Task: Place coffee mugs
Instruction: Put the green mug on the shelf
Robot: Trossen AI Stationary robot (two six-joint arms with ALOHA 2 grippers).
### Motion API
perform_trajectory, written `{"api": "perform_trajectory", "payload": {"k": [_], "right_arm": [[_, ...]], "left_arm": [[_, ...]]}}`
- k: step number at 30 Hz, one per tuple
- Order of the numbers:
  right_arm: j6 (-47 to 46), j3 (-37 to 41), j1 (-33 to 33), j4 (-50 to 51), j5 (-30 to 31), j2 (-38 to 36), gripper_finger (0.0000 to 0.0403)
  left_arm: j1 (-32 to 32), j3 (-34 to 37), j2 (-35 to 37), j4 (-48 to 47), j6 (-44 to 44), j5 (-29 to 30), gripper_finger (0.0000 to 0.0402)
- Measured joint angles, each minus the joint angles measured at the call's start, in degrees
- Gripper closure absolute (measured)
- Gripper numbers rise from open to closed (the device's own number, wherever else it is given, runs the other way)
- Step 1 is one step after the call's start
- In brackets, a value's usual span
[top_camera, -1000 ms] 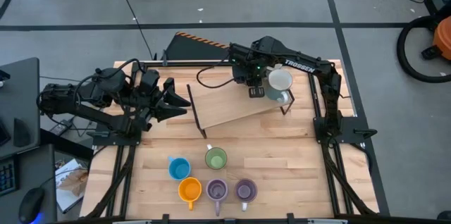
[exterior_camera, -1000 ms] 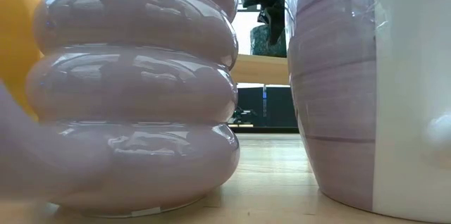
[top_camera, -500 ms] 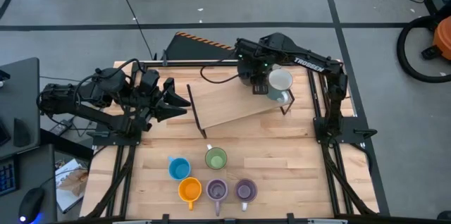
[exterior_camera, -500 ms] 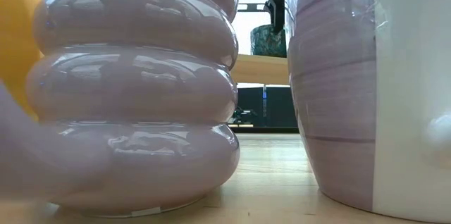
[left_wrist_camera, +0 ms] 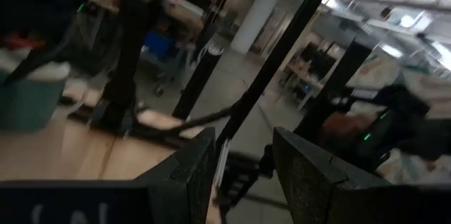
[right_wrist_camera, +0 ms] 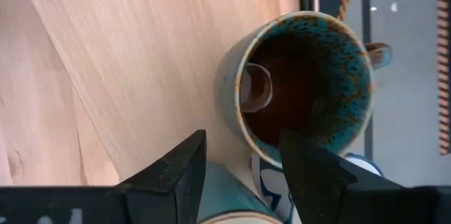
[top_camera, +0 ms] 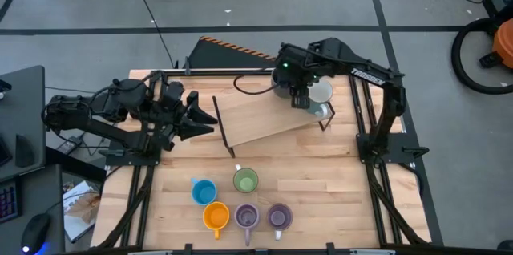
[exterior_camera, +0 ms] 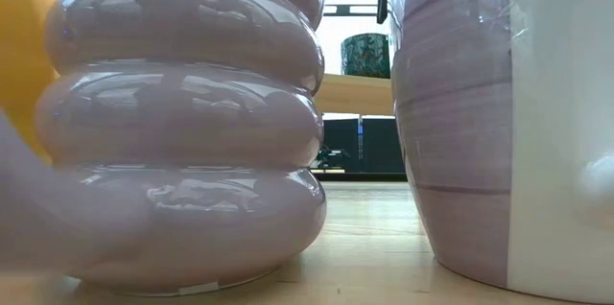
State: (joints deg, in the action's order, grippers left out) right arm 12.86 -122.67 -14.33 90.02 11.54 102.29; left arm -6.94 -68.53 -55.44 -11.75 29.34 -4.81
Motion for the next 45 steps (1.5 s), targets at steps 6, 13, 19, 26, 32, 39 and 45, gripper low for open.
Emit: {"api": "perform_trajectory", "payload": {"k": [6, 13, 19, 26, 32, 39, 45], "right_arm": [[-4.4, 0.0, 4.2, -0.1, 2.4, -1.8, 0.0217], [-10.4, 0.0, 11.5, -1.3, 2.4, -1.9, 0.0217], [-14.0, 0.0, 17.4, -3.6, 5.5, -1.9, 0.0220], [-19.6, 0.1, 21.3, -10.1, 5.8, -1.9, 0.0222], [-28.6, 0.1, 22.5, -12.4, 1.7, -1.9, 0.0222], [-29.8, 0.1, 27.9, -15.8, -2.2, 1.2, 0.0222], [-29.6, 0.2, 31.7, -20.1, -3.8, 4.8, 0.0223]], "left_arm": [[-0.3, 0.0, 0.0, -14.5, 2.7, -0.3, 0.0251], [-7.8, 0.0, -1.6, -33.4, 8.8, -3.3, 0.0251], [-16.2, 0.0, -5.4, -45.6, 14.5, 0.8, 0.0251], [-18.7, 0.0, -14.2, -43.0, 17.6, 3.6, 0.0251], [-18.9, 0.0, -21.0, -37.2, 17.8, -1.9, 0.0251], [-21.6, 0.0, -21.7, -31.9, 18.2, -1.8, 0.0251], [-23.7, 0.0, -17.6, -26.2, 19.1, 0.9, 0.0251]]}}
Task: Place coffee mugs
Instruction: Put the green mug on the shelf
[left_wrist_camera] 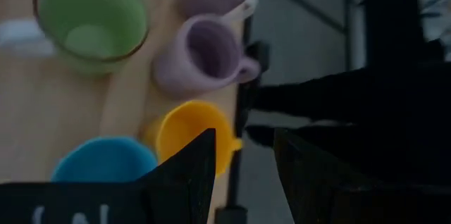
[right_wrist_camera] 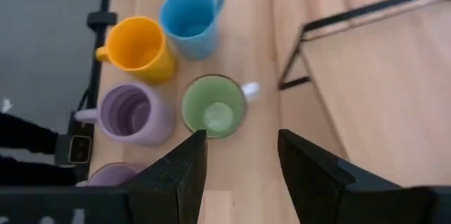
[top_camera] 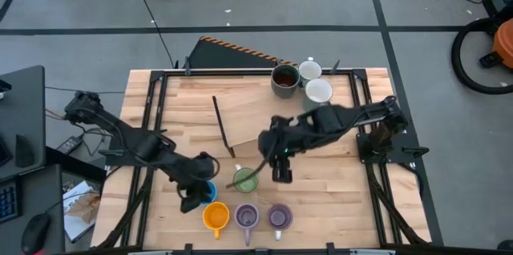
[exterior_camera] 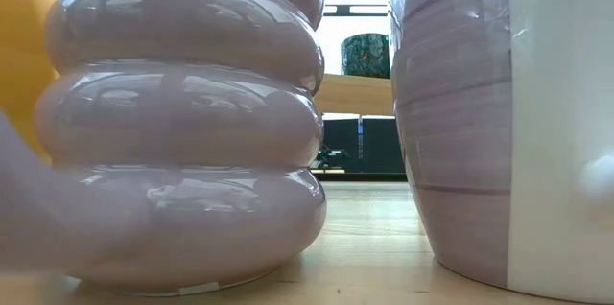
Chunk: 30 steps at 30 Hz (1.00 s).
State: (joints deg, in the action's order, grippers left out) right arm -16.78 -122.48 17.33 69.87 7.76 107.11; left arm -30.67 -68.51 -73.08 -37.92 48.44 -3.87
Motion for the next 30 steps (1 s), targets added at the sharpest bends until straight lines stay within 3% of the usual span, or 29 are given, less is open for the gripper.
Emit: {"api": "perform_trajectory", "payload": {"k": [7, 14, 22, 30], "right_arm": [[5.3, 0.0, 1.4, -0.8, -0.4, 4.7, 0.0223], [14.3, 0.0, 1.9, -2.2, -4.9, 10.1, 0.0223], [23.9, 0.0, 2.9, -4.6, -7.2, 16.7, 0.0222], [28.1, 0.0, 2.9, -6.0, -9.3, 21.5, 0.0231]], "left_arm": [[-0.4, 0.0, 7.1, 8.6, -2.4, 9.6, 0.0251], [-0.5, 0.0, 14.7, 20.4, -9.3, 18.5, 0.0251], [-0.7, 0.0, 19.7, 33.5, -18.7, 22.2, 0.0251], [-0.7, 0.0, 20.3, 37.9, -19.6, 23.8, 0.0251]]}}
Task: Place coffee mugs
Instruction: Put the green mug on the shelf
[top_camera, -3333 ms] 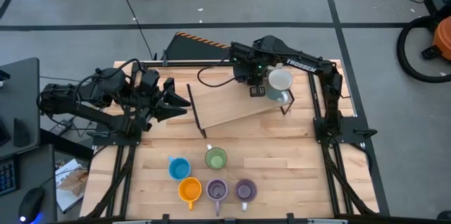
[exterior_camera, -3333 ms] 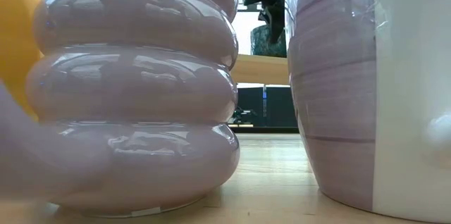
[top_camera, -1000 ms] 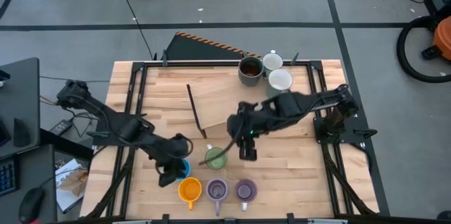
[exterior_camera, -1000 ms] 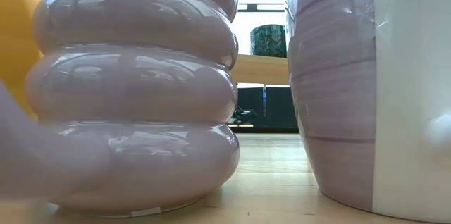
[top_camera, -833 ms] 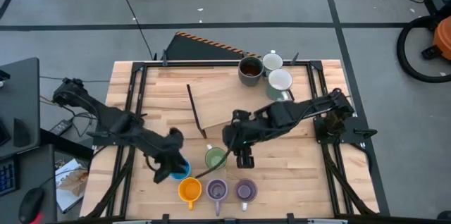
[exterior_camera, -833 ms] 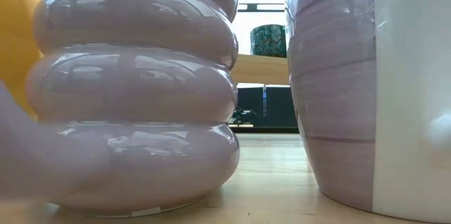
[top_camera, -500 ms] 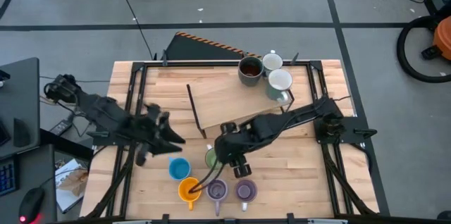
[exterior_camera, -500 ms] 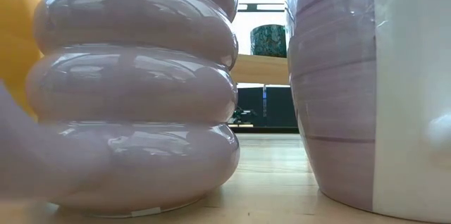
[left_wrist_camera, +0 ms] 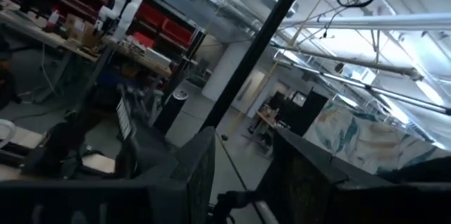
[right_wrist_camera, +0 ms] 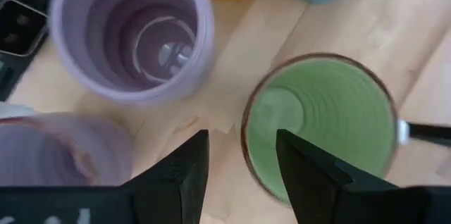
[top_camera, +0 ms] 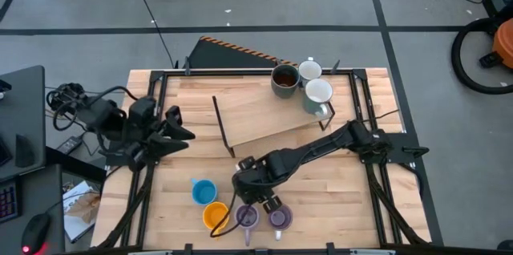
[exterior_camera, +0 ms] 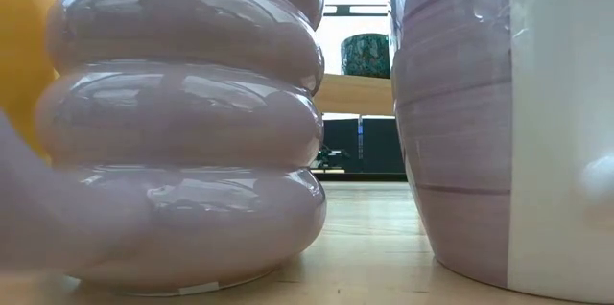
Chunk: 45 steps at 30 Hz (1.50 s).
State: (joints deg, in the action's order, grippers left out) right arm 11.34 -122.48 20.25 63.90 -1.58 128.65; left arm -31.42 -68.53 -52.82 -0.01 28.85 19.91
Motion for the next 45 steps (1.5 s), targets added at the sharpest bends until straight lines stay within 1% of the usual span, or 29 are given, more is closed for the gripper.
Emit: {"api": "perform_trajectory", "payload": {"k": [6, 10, 15, 23, 25, 27, 31, 36, 41, 45], "right_arm": [[2.5, 0.0, 0.0, -0.8, 0.4, 3.8, 0.0242], [2.6, 0.0, -0.1, -1.3, 0.5, 5.0, 0.0258], [2.4, 0.0, -0.4, -2.0, 0.9, 5.7, 0.0294], [2.2, 0.0, -0.5, -0.4, 0.0, 6.3, 0.0364], [2.3, 0.0, -0.5, 1.0, -1.0, 6.1, 0.0375], [2.3, 0.0, -0.5, 2.9, -2.3, 5.8, 0.0377], [2.2, 0.0, -0.5, 8.0, -2.5, 3.9, 0.0371], [2.3, 0.0, -0.5, 12.2, -1.0, 0.2, 0.0365], [2.3, 0.0, -0.5, 15.6, -0.9, -6.1, 0.0371], [2.9, 0.0, -0.5, 15.9, -0.6, -12.2, 0.0368]], "left_arm": [[0.0, 0.0, 0.1, 3.4, -2.5, 0.0, 0.0251], [0.0, 0.0, 0.5, 1.0, -2.5, 0.5, 0.0251], [0.0, 0.0, 0.4, -2.8, -2.5, 2.2, 0.0251], [0.0, 0.0, 1.5, -4.0, -6.5, 8.0, 0.0251], [0.0, 0.0, 2.1, -5.9, -7.3, 10.3, 0.0251], [0.0, 0.0, 2.8, -8.9, -7.3, 12.7, 0.0251], [0.0, 0.0, 3.9, -14.4, -5.3, 15.9, 0.0251], [0.1, 0.0, 3.8, -16.3, -4.0, 16.3, 0.0251], [0.0, 0.0, 3.7, -16.5, -4.0, 16.3, 0.0251], [0.0, 0.0, 3.7, -16.6, -4.1, 16.3, 0.0251]]}}
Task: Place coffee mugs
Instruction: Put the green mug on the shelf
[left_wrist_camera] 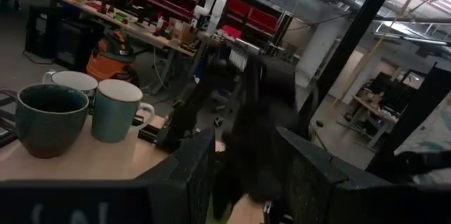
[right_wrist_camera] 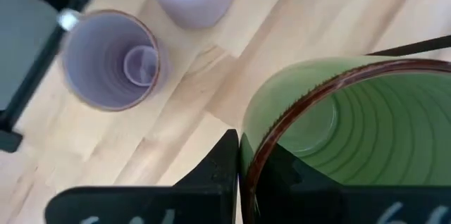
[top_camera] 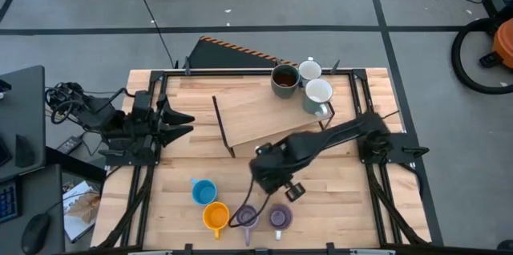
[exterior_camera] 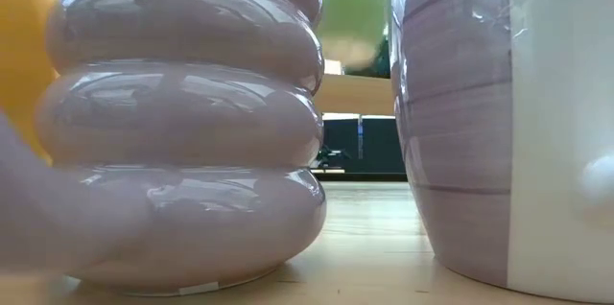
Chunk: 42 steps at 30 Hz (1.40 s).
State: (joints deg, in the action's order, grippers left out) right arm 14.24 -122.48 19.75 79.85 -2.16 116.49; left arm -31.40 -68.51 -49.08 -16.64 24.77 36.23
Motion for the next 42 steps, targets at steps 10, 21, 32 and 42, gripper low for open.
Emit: {"api": "perform_trajectory", "payload": {"k": [10, 21, 32, 42], "right_arm": [[0.0, -0.1, -3.9, 0.1, 7.7, -8.9, 0.0368], [5.3, -5.2, -12.4, 2.1, 6.5, -8.9, 0.0372], [14.3, -5.0, -21.4, 3.4, 2.6, -4.8, 0.0369], [18.7, -5.0, -22.5, 6.9, 6.0, -0.2, 0.0368]], "left_arm": [[0.1, 0.0, 0.0, 0.0, -2.1, 2.1, 0.0251], [0.1, 0.0, 0.0, 0.0, -2.1, 7.6, 0.0251], [0.1, 0.0, 0.0, 0.0, -1.8, 10.1, 0.0251], [0.1, 0.0, -0.6, 0.0, -1.4, 10.1, 0.0251]]}}
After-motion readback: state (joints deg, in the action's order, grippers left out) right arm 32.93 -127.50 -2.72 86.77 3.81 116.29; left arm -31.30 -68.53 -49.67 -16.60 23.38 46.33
